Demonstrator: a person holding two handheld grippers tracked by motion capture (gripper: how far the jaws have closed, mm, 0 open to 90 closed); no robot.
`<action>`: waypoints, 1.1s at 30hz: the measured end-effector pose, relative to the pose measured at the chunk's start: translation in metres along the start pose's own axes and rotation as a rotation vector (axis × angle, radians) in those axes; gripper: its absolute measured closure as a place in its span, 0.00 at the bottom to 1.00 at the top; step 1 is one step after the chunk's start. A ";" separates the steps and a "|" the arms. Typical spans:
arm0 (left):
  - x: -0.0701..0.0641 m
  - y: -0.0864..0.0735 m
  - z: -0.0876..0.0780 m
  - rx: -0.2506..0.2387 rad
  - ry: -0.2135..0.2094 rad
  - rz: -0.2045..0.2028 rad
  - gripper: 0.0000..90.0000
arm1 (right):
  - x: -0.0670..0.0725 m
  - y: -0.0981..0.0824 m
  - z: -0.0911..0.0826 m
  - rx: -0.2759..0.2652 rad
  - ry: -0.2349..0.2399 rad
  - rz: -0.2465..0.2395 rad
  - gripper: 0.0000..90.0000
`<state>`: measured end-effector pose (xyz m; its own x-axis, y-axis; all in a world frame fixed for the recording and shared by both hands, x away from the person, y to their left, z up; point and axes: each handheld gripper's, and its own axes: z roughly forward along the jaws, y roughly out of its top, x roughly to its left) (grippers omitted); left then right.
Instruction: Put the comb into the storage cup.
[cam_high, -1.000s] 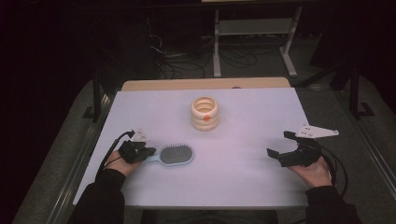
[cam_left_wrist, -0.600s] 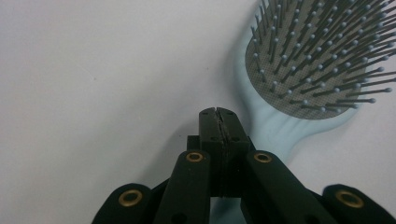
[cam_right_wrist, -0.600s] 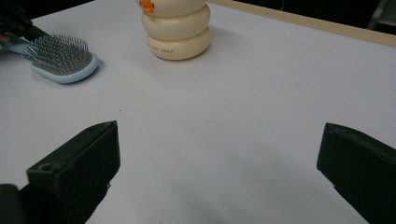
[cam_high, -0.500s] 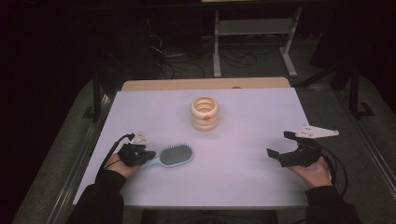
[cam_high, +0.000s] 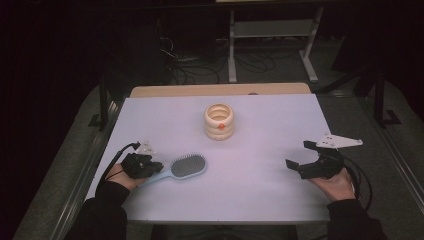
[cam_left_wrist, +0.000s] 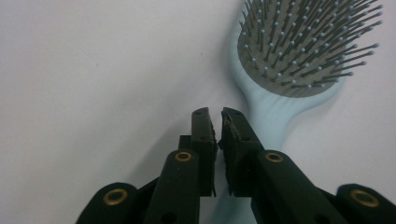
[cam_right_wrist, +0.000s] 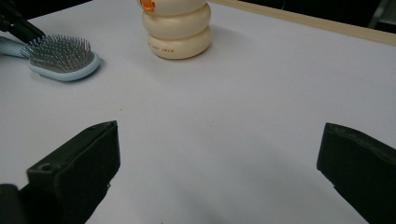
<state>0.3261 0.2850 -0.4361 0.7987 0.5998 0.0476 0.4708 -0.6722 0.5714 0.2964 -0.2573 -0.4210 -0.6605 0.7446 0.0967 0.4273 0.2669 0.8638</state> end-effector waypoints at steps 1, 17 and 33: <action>0.000 0.001 -0.002 0.000 0.003 0.010 0.87 | 0.000 0.000 0.000 0.001 0.000 0.000 0.00; -0.002 0.021 -0.017 0.088 -0.088 0.074 0.44 | 0.000 0.000 0.000 0.005 0.007 0.001 0.00; -0.001 0.025 -0.005 0.139 -0.172 0.115 0.21 | 0.000 0.000 0.001 0.010 0.015 -0.003 0.00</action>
<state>0.3351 0.2695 -0.4175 0.8962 0.4418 -0.0409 0.4110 -0.7919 0.4516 0.2970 -0.2563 -0.4218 -0.6704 0.7350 0.1018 0.4317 0.2748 0.8591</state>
